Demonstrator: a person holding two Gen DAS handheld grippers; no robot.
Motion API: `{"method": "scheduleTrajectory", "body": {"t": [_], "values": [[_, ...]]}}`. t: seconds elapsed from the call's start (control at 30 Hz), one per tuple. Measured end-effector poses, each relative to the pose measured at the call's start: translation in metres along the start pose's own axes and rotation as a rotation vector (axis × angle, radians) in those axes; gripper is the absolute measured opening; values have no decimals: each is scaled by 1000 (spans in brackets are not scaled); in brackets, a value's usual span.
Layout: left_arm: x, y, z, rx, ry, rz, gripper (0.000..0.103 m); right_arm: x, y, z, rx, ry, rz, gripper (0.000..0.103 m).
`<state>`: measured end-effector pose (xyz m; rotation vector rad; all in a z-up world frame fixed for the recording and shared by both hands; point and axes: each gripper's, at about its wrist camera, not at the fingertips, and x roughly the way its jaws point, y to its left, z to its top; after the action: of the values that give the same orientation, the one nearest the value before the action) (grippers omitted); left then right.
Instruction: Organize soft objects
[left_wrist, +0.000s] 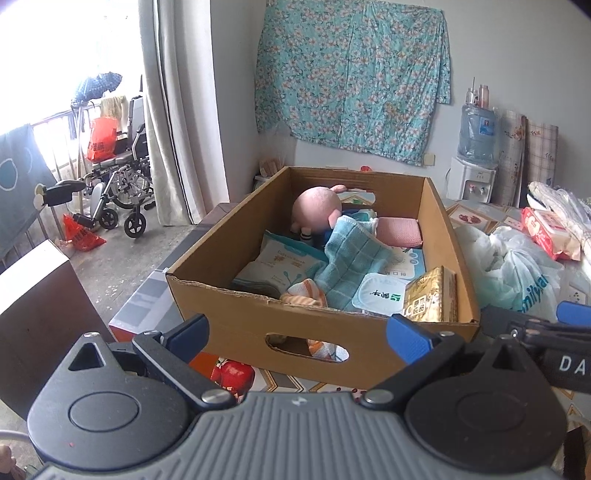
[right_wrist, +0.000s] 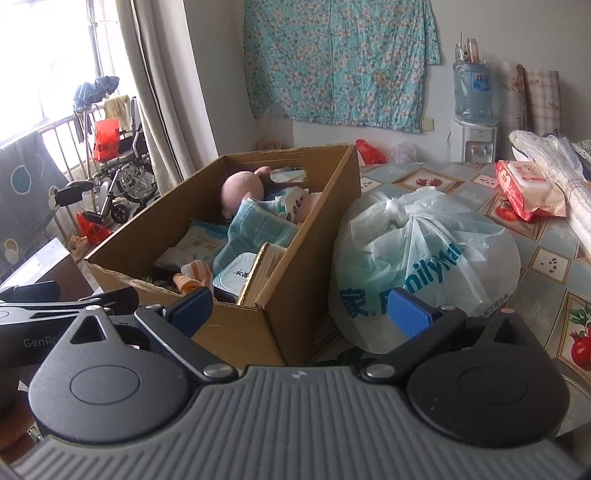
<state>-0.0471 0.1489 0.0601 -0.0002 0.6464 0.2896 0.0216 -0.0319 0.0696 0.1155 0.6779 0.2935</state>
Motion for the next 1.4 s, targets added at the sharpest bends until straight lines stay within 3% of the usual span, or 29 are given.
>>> {"method": "scheduleTrajectory", "body": {"t": [1.4], "values": [[36, -1, 1, 20, 85, 41, 103, 35, 4, 2, -59, 84, -54, 102]]}}
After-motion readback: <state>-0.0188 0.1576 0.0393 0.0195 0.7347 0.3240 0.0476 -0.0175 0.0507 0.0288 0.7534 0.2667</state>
